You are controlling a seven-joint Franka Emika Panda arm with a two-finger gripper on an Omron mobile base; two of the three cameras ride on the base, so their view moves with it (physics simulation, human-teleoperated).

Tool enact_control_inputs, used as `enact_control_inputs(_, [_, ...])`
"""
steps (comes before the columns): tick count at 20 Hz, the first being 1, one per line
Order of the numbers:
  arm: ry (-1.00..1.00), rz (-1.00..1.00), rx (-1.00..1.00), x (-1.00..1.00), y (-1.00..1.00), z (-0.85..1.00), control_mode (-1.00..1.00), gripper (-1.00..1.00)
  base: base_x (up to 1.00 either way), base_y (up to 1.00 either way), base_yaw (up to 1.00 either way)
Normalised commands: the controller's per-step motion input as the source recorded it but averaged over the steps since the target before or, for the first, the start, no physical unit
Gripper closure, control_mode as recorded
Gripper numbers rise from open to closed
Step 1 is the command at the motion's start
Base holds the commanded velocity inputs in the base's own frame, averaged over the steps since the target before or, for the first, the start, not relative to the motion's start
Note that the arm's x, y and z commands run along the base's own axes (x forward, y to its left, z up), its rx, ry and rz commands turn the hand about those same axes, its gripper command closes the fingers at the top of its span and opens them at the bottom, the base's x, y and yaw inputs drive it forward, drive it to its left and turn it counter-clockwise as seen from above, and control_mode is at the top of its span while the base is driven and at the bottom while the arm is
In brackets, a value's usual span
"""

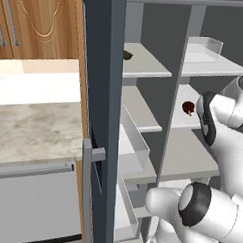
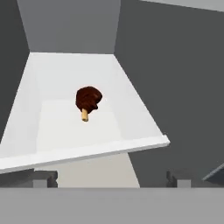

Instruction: Pick up the frozen steak from the freezer, place it on any shelf in the fridge, and close the fridge and freezer doors when done.

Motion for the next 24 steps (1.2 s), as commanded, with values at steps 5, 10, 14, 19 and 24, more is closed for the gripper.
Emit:
enact_control_inputs(5, [0.28, 0.00, 0.00, -1.00, 0.19, 0.66, -1.00, -1.00, 0.00, 0.00, 0.00])
enact_control_inputs(10, [0.03, 0.01, 0.06, -0.90, 0.88, -0.05, -1.00, -1.00, 0.00, 0.00, 0.00])
enact_control_inputs(14, [-0.25, 0.01, 0.20, -0.49, 0.70, 0.00, -1.00, -1.00, 0.00, 0.00, 0.00])
enact_control_inputs(19, [-0.20, 0.01, 0.01, -0.11, 0.38, 0.05, -1.00, -1.00, 0.00, 0.00, 0.00])
enact_control_inputs(24, [0.00, 0.00, 0.00, 0.00, 0.00, 0.00, -1.00, -1.00, 0.00, 0.00, 0.00])
